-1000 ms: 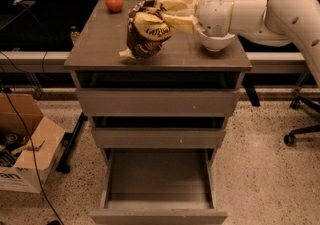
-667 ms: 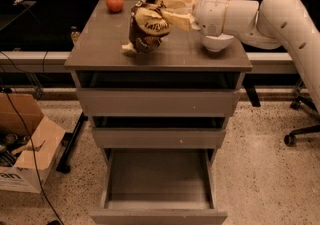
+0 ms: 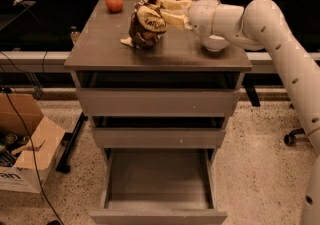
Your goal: Pick brown chip bag from bottom drawer and place on counter
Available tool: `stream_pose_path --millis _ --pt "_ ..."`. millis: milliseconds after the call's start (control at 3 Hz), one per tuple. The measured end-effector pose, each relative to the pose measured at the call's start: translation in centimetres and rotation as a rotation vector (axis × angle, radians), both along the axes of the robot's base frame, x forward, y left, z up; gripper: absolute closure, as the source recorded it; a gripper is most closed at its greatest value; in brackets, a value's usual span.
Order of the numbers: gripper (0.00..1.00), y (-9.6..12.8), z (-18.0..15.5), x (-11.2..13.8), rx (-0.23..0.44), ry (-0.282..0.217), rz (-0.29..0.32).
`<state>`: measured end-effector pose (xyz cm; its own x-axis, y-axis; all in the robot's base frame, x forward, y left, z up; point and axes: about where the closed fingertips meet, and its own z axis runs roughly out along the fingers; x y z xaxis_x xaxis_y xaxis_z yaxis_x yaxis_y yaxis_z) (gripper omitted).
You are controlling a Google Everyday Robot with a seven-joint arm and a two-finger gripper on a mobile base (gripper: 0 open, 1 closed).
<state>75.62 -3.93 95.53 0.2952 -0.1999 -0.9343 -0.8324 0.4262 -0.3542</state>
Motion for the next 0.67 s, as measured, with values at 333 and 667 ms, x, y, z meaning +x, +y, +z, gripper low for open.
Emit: stream_pose_path --millis 333,667 --pt "0.28 0.63 -0.8 2.98 -0.004 0.007 -0.021" --pt "0.06 0.94 -0.88 2.75 -0.004 0.009 -0.014"
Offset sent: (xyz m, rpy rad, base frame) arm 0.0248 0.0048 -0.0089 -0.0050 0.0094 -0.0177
